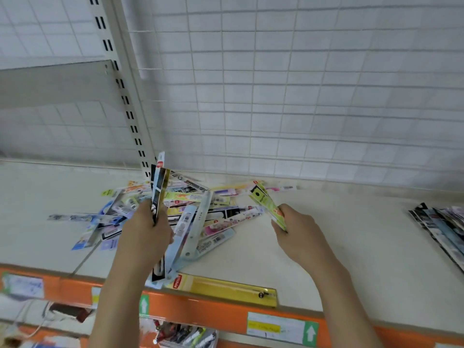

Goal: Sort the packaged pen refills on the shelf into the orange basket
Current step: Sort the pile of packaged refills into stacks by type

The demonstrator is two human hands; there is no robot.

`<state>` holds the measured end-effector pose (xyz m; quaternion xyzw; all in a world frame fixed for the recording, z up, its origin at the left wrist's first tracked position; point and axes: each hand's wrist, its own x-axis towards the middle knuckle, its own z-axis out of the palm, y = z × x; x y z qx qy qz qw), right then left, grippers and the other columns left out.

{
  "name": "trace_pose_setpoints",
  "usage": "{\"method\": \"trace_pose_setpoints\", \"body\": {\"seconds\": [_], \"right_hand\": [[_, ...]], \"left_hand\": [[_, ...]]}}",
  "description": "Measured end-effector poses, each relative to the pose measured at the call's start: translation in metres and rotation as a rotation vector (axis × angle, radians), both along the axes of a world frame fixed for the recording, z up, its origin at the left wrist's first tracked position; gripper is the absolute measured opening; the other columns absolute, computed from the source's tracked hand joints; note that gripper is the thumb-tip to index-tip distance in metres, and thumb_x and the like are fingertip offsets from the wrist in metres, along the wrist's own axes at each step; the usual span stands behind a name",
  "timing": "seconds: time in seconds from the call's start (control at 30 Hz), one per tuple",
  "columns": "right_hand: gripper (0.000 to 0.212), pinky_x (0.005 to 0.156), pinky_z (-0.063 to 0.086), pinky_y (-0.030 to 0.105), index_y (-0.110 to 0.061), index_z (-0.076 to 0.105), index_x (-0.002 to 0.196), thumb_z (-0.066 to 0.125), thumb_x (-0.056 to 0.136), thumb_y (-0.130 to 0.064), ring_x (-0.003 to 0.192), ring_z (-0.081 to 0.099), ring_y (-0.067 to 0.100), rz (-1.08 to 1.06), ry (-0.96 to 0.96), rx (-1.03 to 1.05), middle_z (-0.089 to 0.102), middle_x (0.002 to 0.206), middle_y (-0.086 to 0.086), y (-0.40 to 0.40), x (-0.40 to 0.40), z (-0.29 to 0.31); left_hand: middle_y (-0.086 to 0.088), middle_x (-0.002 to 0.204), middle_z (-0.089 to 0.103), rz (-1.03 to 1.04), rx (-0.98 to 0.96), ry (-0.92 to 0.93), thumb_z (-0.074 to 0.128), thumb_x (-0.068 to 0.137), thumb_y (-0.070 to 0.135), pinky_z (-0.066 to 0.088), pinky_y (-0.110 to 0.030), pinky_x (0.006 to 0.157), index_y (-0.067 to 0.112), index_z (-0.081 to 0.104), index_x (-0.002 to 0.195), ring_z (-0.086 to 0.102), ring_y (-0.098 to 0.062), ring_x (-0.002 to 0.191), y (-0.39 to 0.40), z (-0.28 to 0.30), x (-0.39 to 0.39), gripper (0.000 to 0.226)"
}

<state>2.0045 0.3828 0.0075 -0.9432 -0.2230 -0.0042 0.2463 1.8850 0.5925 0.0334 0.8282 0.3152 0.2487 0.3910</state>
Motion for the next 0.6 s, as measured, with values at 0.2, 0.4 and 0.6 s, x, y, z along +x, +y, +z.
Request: {"method": "trace_pose_setpoints", "body": {"seconds": [0.2, 0.4, 0.6], "right_hand": [[0.020, 0.065, 0.040, 0.030, -0.015, 0.057, 0.099, 0.051, 0.091, -0.032, 0.090, 0.059, 0.027, 0.053, 0.053, -0.045, 0.062, 0.093, 0.003, 0.066, 0.002, 0.006], [0.011, 0.054, 0.036, 0.024, -0.010, 0.054, 0.087, 0.051, 0.090, -0.020, 0.070, 0.054, 0.023, 0.083, 0.140, -0.146, 0.055, 0.073, 0.002, 0.127, 0.009, 0.005], [0.026, 0.050, 0.042, 0.024, -0.024, 0.041, 0.077, 0.061, 0.086, -0.037, 0.048, 0.051, 0.012, 0.117, 0.263, -0.069, 0.056, 0.056, -0.003, 0.149, 0.010, -0.001]], "left_hand": [[-0.007, 0.057, 0.050, 0.091, 0.033, 0.009, 0.042, 0.096, 0.029, 0.038, -0.031, 0.054, 0.019, 0.041, 0.071, 0.055, -0.023, 0.056, 0.027, 0.005, -0.021, 0.027], [-0.009, 0.058, 0.053, 0.194, 0.092, 0.137, 0.055, 0.090, 0.028, 0.033, -0.029, 0.052, 0.004, 0.057, 0.073, 0.047, -0.027, 0.060, 0.058, 0.001, -0.042, 0.030], [-0.010, 0.055, 0.049, 0.278, 0.092, 0.174, 0.054, 0.090, 0.030, 0.031, -0.031, 0.053, 0.005, 0.045, 0.062, 0.043, -0.028, 0.059, 0.076, -0.003, -0.054, 0.039]]}}
